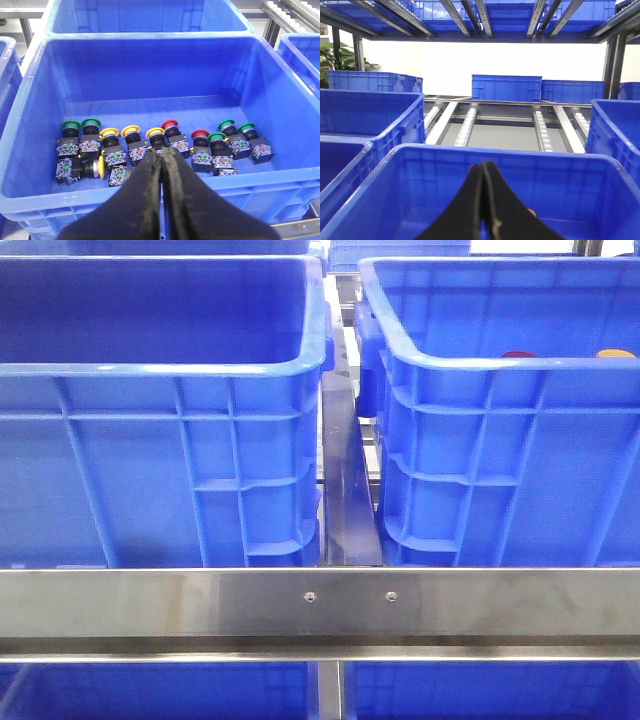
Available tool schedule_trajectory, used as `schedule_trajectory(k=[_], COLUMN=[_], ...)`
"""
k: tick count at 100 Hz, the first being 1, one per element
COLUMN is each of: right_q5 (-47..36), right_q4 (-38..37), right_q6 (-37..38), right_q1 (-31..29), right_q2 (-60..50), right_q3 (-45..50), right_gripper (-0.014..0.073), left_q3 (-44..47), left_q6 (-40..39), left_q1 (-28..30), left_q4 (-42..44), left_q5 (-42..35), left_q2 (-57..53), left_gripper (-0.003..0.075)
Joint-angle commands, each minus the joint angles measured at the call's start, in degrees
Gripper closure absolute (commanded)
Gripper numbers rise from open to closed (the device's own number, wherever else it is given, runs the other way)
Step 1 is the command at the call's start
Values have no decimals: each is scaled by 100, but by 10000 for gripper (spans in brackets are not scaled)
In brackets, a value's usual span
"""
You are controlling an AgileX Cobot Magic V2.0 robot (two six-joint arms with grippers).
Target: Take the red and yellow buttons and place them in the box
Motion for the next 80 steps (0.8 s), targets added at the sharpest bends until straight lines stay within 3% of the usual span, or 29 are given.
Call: schedule_trajectory(k=[1, 47, 80], right_q5=[163, 164, 164], right_q4=[557, 557, 557], right_q6=[-37, -37, -37], right_q1=[-35, -35, -35], right_q2=[-9, -9, -9], right_q3=[-166, -166, -166], right_gripper=[662, 662, 662], left_q3=[-151, -141, 1185], left_q6=[-58, -58, -58], left_q1=[3, 3, 180], left_q4=[10, 49, 295], left_q5=[-456, -603, -2378], left_q2=[43, 43, -673], left_gripper=[739, 739, 739])
